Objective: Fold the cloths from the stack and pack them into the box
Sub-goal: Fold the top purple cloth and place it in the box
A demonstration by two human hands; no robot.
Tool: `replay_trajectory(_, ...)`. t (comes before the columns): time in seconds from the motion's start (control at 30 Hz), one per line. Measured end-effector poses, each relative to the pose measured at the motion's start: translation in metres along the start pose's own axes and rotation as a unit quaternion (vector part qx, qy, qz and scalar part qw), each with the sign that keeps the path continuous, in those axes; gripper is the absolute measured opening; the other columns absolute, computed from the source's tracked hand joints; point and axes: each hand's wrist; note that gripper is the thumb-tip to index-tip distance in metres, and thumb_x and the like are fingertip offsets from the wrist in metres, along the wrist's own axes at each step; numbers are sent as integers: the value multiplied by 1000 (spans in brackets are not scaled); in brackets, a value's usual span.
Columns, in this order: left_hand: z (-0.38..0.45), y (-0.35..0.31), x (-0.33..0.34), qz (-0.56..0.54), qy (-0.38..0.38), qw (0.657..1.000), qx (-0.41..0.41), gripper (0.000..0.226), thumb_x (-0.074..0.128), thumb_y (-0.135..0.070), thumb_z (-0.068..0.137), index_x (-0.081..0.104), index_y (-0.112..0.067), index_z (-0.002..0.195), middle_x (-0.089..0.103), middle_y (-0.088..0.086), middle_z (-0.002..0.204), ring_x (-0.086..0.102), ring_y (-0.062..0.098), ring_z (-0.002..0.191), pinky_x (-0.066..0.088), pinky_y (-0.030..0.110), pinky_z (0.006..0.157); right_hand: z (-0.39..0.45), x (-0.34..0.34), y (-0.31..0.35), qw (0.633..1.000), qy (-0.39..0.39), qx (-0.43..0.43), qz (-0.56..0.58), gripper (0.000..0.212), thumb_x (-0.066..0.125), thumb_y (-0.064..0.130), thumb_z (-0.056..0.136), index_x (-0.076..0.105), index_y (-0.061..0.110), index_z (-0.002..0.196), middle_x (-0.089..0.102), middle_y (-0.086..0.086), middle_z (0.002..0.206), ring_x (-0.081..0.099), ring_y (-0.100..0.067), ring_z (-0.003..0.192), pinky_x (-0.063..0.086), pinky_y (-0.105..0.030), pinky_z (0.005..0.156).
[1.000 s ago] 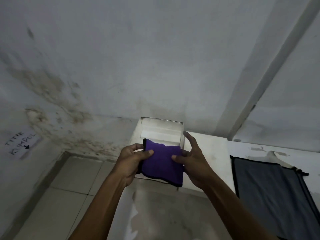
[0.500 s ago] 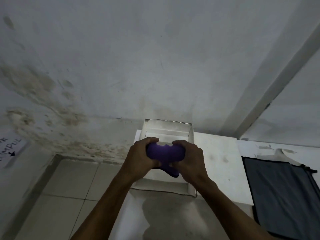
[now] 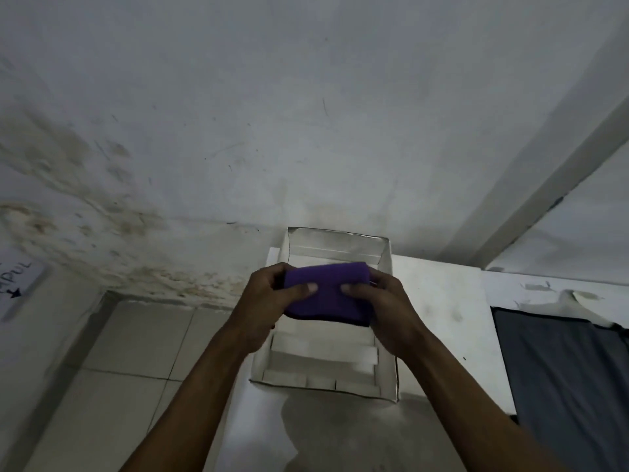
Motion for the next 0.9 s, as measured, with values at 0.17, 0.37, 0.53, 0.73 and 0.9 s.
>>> replay_trajectory(0.17, 22, 20, 27, -95, -108, 985, -93, 33, 72, -13, 80, 57, -11, 110, 67, 10, 106, 68, 25, 92, 61, 41, 65, 24, 1, -17, 985, -117, 119, 35, 32, 65, 9, 85, 54, 9, 116, 64, -12, 107, 67, -26, 90, 60, -42, 70)
replay_trajectory(0.37, 44, 49, 50, -35, -163, 975, -145, 39, 62, 6, 76, 50, -12, 108, 61, 4, 97, 58, 13, 79, 53, 22, 47, 49, -3, -46, 960, -186, 205, -27, 13, 60, 2, 83, 56, 14, 86, 64, -14, 94, 63, -25, 81, 58, -43, 69)
replay_trajectory(0.53, 67, 80, 59, 84, -216, 966, -118, 60, 53, 17, 73, 42, -8, 127, 56, 15, 119, 53, 18, 91, 51, 29, 77, 68, -3, -75, 947, -185, 245, -89, 42, 51, -9, 79, 47, 5, 118, 58, -13, 100, 60, -25, 86, 58, -43, 72)
replay_trajectory(0.73, 94, 100, 65, 137, -252, 954, -90, 65, 53, 18, 77, 35, -6, 136, 50, 17, 133, 55, 30, 117, 53, 34, 87, 95, 1, -98, 927, -228, 238, -176, 52, 59, -7, 77, 46, 9, 125, 59, -13, 118, 59, -22, 95, 57, -33, 79)
replay_trajectory(0.9, 106, 110, 73, 148, -295, 941, -75, 62, 53, 14, 80, 36, -8, 135, 49, 15, 134, 52, 29, 121, 48, 32, 91, 110, 1, -105, 930, -234, 207, -193, 59, 65, -9, 74, 46, 10, 127, 58, -13, 126, 58, -27, 110, 52, -28, 82)
Point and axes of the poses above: each hand's wrist, its own z-axis towards the middle knuckle, its own x-axis out of the palm, y = z × x
